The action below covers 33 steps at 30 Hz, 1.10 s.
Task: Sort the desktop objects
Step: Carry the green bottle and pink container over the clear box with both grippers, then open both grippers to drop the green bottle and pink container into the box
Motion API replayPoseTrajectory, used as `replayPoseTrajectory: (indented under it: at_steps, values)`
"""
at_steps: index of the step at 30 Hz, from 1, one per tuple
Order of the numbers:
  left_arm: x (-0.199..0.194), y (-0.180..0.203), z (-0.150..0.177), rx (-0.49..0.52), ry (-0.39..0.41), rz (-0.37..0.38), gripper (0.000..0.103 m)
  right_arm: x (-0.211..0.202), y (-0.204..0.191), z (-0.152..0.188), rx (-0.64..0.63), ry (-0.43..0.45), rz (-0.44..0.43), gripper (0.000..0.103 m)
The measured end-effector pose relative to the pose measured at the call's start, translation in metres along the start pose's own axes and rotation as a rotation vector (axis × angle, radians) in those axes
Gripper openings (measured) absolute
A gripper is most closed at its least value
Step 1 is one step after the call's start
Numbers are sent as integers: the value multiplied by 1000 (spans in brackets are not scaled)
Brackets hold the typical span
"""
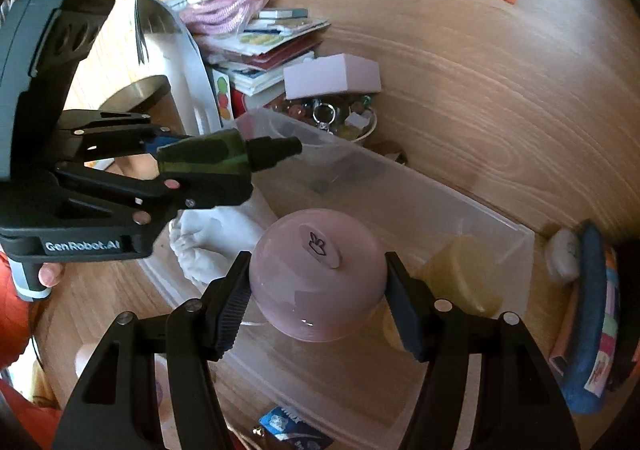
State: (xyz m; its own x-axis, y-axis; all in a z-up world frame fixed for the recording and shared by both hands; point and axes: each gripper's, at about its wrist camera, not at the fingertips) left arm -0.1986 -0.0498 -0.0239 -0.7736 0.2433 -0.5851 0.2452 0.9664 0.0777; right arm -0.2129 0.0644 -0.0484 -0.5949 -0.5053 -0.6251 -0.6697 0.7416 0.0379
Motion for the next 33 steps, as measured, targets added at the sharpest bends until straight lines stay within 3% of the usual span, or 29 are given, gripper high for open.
replayPoseTrajectory:
  at_steps: [12,23,33]
  values:
    - [12,3,6,16,-22,-1,43,20,2,8,17,-55,-4,60]
    - [10,7,8,43,-11,-13,58,20,2,9,60,-65,25,61]
    - [-6,9,4,57,51,-15,75,-1,-5,4,55,-43,56,67]
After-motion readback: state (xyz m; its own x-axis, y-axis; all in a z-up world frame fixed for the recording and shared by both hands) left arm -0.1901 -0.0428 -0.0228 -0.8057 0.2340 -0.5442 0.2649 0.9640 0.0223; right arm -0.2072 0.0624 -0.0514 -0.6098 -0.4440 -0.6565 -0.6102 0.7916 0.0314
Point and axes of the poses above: each gripper's, at about its wrist camera, not at the fingertips, and x roughly the way its jaws point, y to its right, z to its underside, and after that the axes turned 12 degrees about y, right-handed
